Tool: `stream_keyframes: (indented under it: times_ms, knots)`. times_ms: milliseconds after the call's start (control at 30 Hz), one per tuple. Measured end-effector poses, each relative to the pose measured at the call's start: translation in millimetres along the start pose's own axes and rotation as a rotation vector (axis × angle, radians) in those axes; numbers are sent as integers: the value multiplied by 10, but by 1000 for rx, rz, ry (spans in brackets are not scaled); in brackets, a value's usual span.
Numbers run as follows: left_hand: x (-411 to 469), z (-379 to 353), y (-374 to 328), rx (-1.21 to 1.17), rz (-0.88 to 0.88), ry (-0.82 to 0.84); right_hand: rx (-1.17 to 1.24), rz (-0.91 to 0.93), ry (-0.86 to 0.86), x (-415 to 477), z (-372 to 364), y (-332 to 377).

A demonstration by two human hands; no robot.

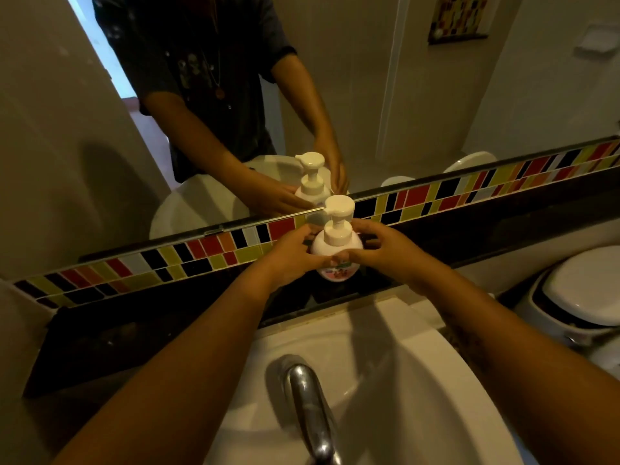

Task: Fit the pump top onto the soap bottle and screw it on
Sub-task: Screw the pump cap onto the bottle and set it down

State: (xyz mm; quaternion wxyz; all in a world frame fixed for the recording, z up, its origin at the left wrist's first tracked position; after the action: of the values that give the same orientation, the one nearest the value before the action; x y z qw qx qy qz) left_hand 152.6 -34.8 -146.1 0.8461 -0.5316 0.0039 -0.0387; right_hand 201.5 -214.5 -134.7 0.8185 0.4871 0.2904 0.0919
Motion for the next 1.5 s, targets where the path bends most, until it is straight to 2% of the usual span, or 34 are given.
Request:
stream_keyframes:
  times_ms: [133, 300, 367, 467, 567, 667, 767, 900, 933, 1100, 1200, 1367, 1500]
  knots:
    - [-39, -52, 45, -58, -23, -42, -36, 119, -271, 21, -186, 160]
    - [-19, -35, 78, -18, -21, -17, -112, 125, -427, 81, -257, 219]
    - [-3, -28, 88, -16, -15, -9, -142, 137, -396, 59, -221, 236]
    - [26, -14, 102, -2, -11, 19, -196, 124, -250, 51, -125, 250]
    - [58, 1, 99, 8, 2, 49, -231, 66, -97, 32, -23, 287]
    - [81, 9, 103, -8, 19, 68, -252, 16, -25, 15, 35, 342]
    - [75, 10, 120, -13, 17, 72, -198, 77, -74, 27, -29, 387]
    - [72, 10, 126, -12, 19, 74, -264, 92, -330, 80, -160, 350]
    - [73, 12, 129, -12, 22, 73, -277, 91, -344, 86, -153, 338]
    - [72, 3, 131, -14, 19, 67, -253, 70, -90, 9, -35, 382]
    - [83, 9, 128, -6, 15, 61, -280, 56, -22, -53, 38, 489]
    - [86, 6, 138, -3, 9, 61, -298, 7, -68, 6, 21, 463]
    - [77, 7, 150, -11, 8, 56, -210, 62, -213, 46, -85, 348]
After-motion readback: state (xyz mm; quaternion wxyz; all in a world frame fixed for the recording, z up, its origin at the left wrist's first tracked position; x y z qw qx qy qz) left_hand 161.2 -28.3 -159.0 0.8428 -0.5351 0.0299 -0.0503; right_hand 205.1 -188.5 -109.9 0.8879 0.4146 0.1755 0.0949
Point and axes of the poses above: each hand's wrist, its own x-axis towards the middle knuckle, its own z-axis out of the back of the hand, y = z × x, the point moved 2 cm from there along x, towards the middle knuckle, and after that the axes turned 15 degrees about -z, right-handed, at the moved point
